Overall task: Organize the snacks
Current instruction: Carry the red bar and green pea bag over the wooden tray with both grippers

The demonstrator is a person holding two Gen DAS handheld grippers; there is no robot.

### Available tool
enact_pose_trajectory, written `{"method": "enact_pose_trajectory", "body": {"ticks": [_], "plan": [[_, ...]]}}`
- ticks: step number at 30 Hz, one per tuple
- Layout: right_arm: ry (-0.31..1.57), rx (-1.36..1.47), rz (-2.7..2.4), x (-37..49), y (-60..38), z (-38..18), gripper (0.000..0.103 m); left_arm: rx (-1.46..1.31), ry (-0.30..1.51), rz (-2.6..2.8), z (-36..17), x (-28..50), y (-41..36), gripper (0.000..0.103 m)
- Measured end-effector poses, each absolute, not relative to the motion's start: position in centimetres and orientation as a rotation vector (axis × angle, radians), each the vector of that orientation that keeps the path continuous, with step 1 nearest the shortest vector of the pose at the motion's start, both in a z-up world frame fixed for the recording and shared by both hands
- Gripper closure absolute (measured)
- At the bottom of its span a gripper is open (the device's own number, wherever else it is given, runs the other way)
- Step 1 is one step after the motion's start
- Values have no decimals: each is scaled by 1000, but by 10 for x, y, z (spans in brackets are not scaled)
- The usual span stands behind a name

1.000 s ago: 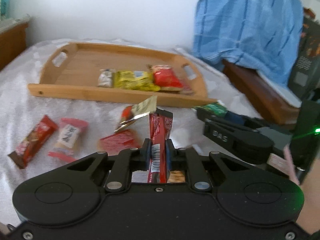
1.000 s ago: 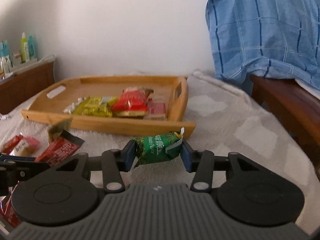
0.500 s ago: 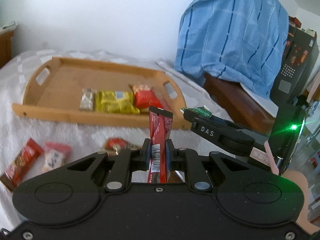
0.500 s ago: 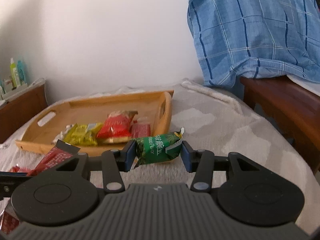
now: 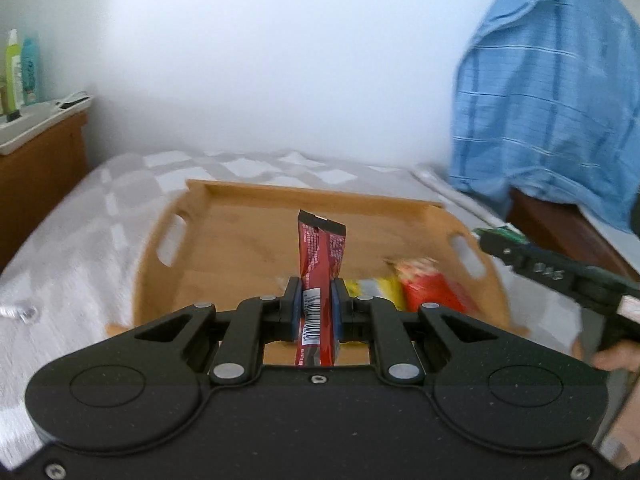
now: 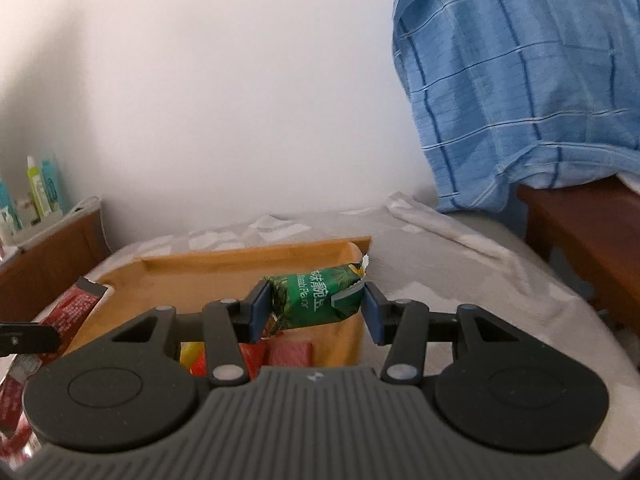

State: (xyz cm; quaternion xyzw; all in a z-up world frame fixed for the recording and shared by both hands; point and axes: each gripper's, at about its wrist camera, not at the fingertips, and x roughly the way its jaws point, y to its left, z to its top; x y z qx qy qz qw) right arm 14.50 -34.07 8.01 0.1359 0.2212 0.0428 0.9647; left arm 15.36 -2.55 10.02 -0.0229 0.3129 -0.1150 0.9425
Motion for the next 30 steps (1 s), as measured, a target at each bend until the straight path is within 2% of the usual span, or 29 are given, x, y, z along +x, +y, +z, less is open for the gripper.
{"method": "enact_pose_trajectory", "body": {"ticks": [13, 30], "plan": [[570, 310, 184, 217, -325, 65, 51, 48, 677, -98, 57, 223, -26, 89], [621, 265, 179, 240, -319, 52, 50, 67, 671, -116, 33, 263, -30, 89]]}}
